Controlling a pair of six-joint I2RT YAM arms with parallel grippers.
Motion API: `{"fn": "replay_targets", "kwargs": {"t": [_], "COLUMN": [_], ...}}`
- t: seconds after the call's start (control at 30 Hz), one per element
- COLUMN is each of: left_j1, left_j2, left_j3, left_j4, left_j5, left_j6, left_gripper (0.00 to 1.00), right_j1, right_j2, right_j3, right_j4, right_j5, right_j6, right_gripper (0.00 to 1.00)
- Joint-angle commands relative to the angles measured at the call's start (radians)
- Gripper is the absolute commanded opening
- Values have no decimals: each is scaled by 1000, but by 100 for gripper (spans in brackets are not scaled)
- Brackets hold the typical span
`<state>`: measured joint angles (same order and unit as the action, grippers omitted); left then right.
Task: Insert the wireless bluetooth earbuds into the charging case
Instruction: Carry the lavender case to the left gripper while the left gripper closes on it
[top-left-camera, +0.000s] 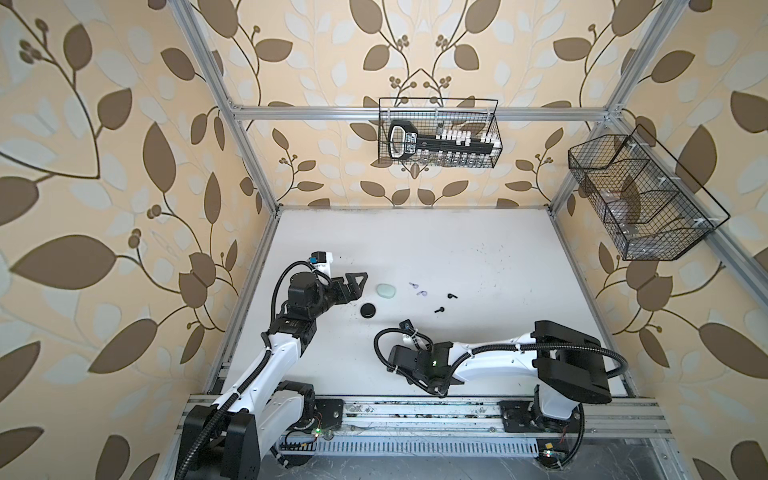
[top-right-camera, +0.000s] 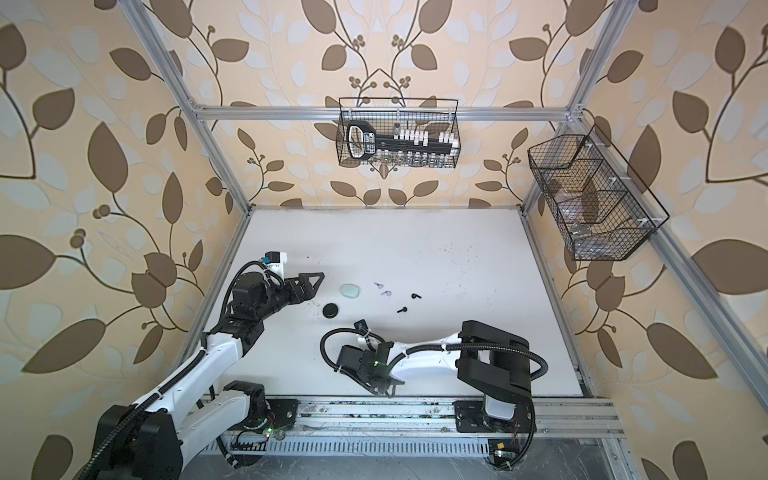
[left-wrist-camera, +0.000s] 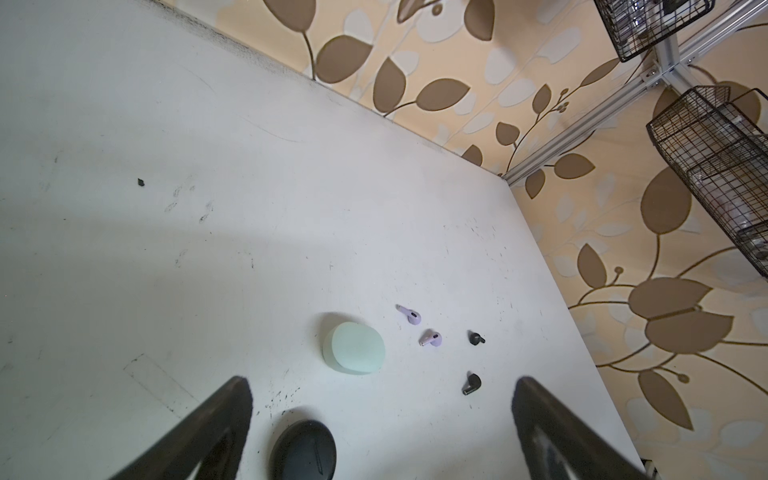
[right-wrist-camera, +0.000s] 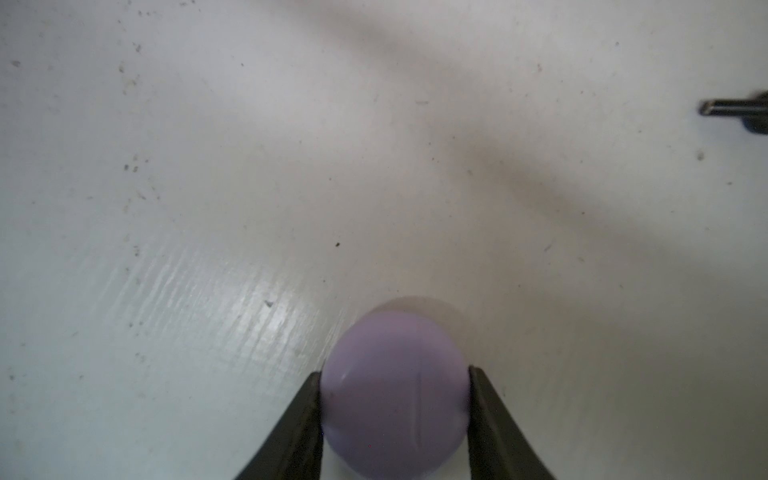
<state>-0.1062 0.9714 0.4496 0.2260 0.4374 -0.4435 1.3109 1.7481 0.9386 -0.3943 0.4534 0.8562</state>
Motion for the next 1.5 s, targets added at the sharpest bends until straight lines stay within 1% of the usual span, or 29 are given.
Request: {"fn": "replay_targets", "kwargs": {"t": [0.0, 0.1, 0.17, 0.2, 0.23, 0.3, 0.33, 0.37, 0.43, 0.5, 0.53, 0.6, 0.63, 0.67, 0.73, 0.83, 0.93, 1.03, 1.1, 1.27, 1.47], "left_j1": [-7, -9, -13, -21, -36, -80, -107, -132, -192, -240, -260, -289, -303, -317, -359, -437, -485, -517, -535, -570, -597], "left_j2": [-13, -10, -8, -7, -7, -13, -21, -31, -49, -54, -52, -47, -42, -37, -15, 11, 25, 39, 45, 76, 133], "left_j3": [43, 40, 29, 28, 30, 28, 26, 26, 33, 45, 50, 56, 56, 58, 82, 124, 143, 165, 174, 196, 237], "left_j4": [14, 41, 97, 122, 136, 160, 162, 156, 118, 90, 77, 64, 62, 56, 16, -79, -119, -154, -173, -211, -257], "left_j5": [27, 76, 146, 188, 219, 272, 285, 288, 287, 300, 315, 346, 359, 365, 379, 367, 325, 329, 322, 298, 265], "left_j6": [24, 26, 13, 5, 2, 34, 60, 84, 145, 194, 221, 266, 286, 302, 349, 433, 466, 486, 504, 535, 562], "left_gripper": [99, 98, 96, 95, 95, 93, 93, 91, 88, 86, 83, 77, 76, 74, 73, 70, 70, 65, 65, 62, 58], "right_j1": [5, -5, -3, 4, 13, 33, 39, 39, 30, 13, 6, -2, -2, -2, 6, 38, 60, 83, 99, 126, 139], "right_j2": [-16, -101, -188, -240, -292, -373, -403, -421, -443, -453, -463, -495, -515, -530, -559, -580, -605, -617, -629, -655, -626], "right_j3": [-29, -67, -117, -163, -218, -333, -397, -454, -583, -654, -673, -679, -676, -671, -663, -670, -666, -669, -664, -634, -604], "right_j4": [14, 62, 133, 202, 313, 525, 639, 757, 1030, 1193, 1236, 1247, 1228, 1204, 1162, 1160, 1121, 1120, 1116, 1088, 1114], "right_j5": [7, 66, 156, 202, 231, 293, 322, 326, 351, 360, 368, 355, 334, 315, 304, 363, 368, 414, 431, 445, 475], "right_j6": [-45, -142, -231, -304, -381, -521, -592, -656, -796, -890, -928, -979, -996, -1005, -1016, -1046, -1056, -1075, -1090, -1127, -1170], "right_gripper": [38, 36, 35, 35, 34, 31, 29, 27, 25, 22, 22, 21, 18, 15, 14, 14, 15, 15, 15, 17, 16]}}
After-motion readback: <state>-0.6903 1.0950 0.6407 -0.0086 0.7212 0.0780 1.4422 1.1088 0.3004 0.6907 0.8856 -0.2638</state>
